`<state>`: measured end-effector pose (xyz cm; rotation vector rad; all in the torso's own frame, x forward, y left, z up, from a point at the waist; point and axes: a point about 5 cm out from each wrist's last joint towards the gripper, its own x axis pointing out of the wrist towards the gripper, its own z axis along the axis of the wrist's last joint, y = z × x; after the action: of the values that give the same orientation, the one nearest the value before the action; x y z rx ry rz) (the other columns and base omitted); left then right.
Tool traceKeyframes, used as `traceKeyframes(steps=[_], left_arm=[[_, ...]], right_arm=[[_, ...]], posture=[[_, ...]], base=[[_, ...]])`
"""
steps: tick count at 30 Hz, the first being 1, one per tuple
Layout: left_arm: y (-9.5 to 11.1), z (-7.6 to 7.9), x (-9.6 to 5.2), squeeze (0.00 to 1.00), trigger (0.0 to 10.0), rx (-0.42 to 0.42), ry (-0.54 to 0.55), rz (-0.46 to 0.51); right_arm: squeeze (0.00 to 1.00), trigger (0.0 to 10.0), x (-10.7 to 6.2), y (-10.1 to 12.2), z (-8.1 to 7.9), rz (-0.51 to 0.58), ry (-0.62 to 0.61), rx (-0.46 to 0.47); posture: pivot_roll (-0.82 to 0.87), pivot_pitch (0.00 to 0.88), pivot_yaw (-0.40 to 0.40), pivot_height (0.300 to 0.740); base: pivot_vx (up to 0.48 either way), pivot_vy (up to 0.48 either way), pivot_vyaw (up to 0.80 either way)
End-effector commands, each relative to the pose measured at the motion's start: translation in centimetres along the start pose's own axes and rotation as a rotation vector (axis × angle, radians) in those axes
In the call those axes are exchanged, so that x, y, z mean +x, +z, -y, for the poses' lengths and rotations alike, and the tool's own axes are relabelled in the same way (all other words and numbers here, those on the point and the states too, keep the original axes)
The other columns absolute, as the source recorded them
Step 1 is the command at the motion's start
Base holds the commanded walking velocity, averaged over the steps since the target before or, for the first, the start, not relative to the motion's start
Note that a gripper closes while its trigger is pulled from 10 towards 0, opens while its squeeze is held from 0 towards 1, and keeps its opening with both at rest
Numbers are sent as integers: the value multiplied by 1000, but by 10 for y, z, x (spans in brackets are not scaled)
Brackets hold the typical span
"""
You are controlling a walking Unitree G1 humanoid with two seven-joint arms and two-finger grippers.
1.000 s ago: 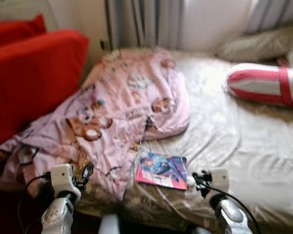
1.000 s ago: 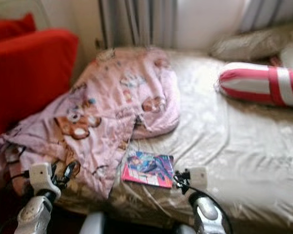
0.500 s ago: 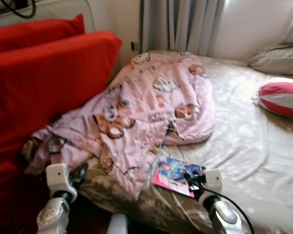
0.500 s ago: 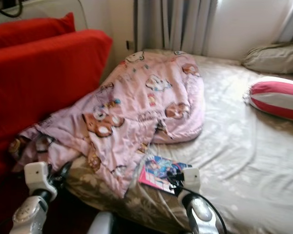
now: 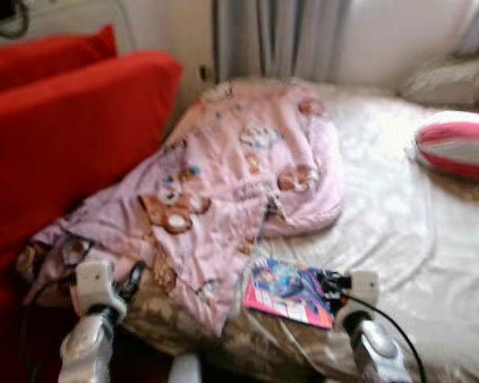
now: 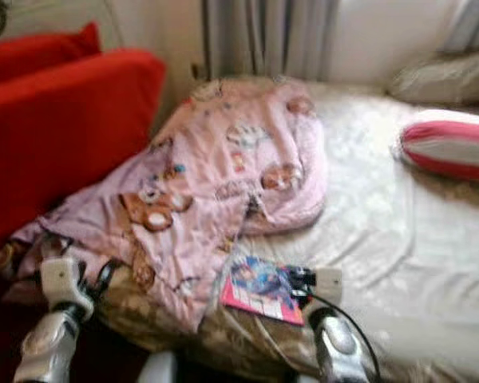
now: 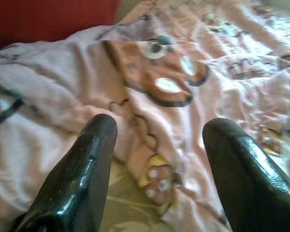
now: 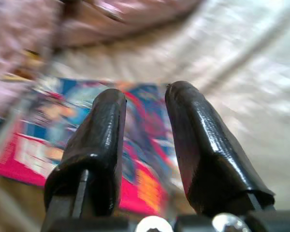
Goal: Clean up the room
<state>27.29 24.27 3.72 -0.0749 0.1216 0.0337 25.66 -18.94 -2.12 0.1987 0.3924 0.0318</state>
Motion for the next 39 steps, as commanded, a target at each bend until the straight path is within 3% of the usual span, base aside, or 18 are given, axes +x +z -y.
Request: traceKeyframes(steps=[1, 6, 19, 22, 23, 24, 25, 28, 31, 36, 39], left_arm=[[-5, -6, -4, 0, 10000, -5, 17, -35], [-3, -5, -4, 0, 10000, -13, 5, -28], [5, -5, -2, 0, 10000, 8, -22, -23], [6, -5, -3, 0, 10000, 18, -27, -24], [8, -5, -5, 0, 10000, 17, -28, -16], [8, -5, -5, 0, 10000, 17, -28, -16], [12, -6, -7, 0, 10000, 19, -35, -5], [17, -6, -12, 0, 10000, 30, -42, 8], [29, -11, -25, 0, 10000, 44, -43, 42], [35, -15, -34, 0, 10000, 59, -39, 46], [40, -16, -39, 0, 10000, 65, -40, 47]], right_arm=[[0, 10000, 2, -1, -2, -7, -29, 37], [0, 10000, 1, -5, 7, -49, -132, 94], [0, 10000, 9, 10, 9, -71, -96, -65], [0, 10000, 10, 12, 11, -88, -85, -147], [0, 10000, 11, 14, 12, -114, -67, -259], [0, 10000, 11, 14, 12, -114, -67, -259], [0, 10000, 13, 17, 14, -157, -46, -408], [0, 10000, 16, 24, 19, -183, -50, -486], [0, 10000, 25, 50, 26, -186, -41, -690], [0, 10000, 30, 62, 24, -201, 11, -771], [0, 10000, 34, 71, 19, -204, 87, -888]], posture=[[103, 13, -20, 611], [108, 25, -19, 611], [132, 124, -7, 611], [143, 140, -4, 611], [149, 154, 1, 611], [149, 154, 1, 611], [153, 171, 1, 611], [174, 200, 1, 611], [213, 257, 8, 611], [237, 278, 16, 611], [251, 304, 22, 611]], base=[[0, 0, 0], [66, 0, 0], [301, 0, 0], [0, 0, 0], [0, 0, 0], [0, 0, 0], [0, 0, 0], [0, 0, 0], [0, 0, 0], [0, 0, 0], [0, 0, 0]])
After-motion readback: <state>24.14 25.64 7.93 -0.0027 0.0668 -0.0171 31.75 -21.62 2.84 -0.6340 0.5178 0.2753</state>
